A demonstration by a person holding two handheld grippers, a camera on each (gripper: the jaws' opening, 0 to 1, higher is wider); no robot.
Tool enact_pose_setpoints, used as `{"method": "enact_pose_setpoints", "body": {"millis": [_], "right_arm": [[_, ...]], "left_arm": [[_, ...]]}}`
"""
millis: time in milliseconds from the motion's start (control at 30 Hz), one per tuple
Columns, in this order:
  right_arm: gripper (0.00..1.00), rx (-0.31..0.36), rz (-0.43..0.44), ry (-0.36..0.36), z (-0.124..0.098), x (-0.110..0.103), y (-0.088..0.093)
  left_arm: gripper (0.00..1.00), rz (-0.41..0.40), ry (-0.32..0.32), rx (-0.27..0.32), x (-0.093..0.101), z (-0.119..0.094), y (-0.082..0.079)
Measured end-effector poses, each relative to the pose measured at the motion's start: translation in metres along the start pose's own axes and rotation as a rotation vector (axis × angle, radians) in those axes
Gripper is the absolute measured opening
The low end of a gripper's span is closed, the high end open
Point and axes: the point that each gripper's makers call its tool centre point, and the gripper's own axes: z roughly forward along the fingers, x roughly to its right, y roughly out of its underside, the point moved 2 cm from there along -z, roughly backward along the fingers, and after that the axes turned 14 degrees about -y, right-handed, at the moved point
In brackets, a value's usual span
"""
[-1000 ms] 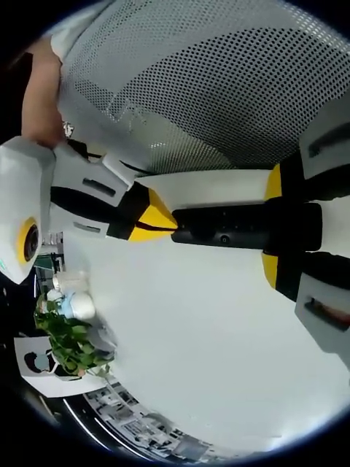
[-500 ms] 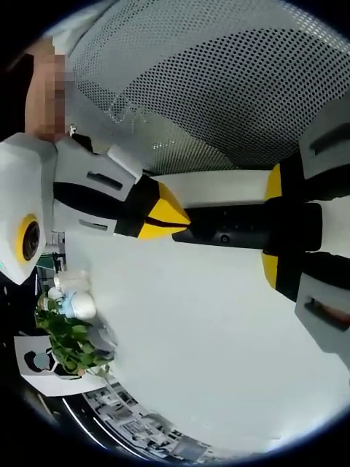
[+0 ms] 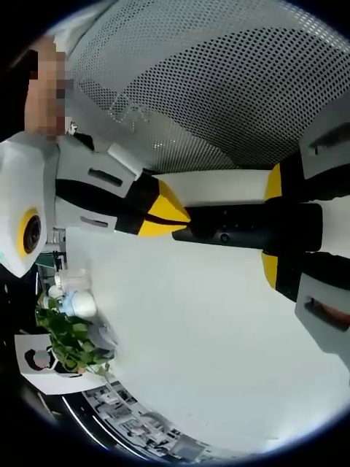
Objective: Press the specified remote control buttons in sequence, fully releasing each button before pressing the next.
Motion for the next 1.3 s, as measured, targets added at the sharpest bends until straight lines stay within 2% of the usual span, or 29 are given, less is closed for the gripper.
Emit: {"method": "enact_pose_setpoints", "body": {"millis": [500, 567, 633, 1000, 1300], "right_arm": [[0.0, -0.048, 0.024, -0.01, -0.0045, 0.004, 0.0081], [0.0, -0.035, -0.004, 0.011, -0.0059, 0.007, 0.005], [0.0, -0.027, 0.005, 0.007, -0.0052, 0.0068, 0.0041], [0.0, -0.041, -0.05, 0.022, -0.003, 0.0054, 0.0006], [0.0, -0.01, -0.01, 0.014, -0.0028, 0.0067, 0.0016]], "left_arm": [[0.25, 0.009, 0.006, 0.003, -0.0001, 0.0002, -0.0003], [0.25, 0.013, 0.006, 0.003, -0.0002, 0.0002, -0.0003], [0.25, 0.016, 0.006, 0.002, -0.0001, 0.0004, -0.0002], [0.25, 0.02, 0.006, 0.002, 0.0, 0.0006, 0.0], [0.25, 0.026, 0.006, 0.002, 0.0004, 0.0006, -0.0001]]}}
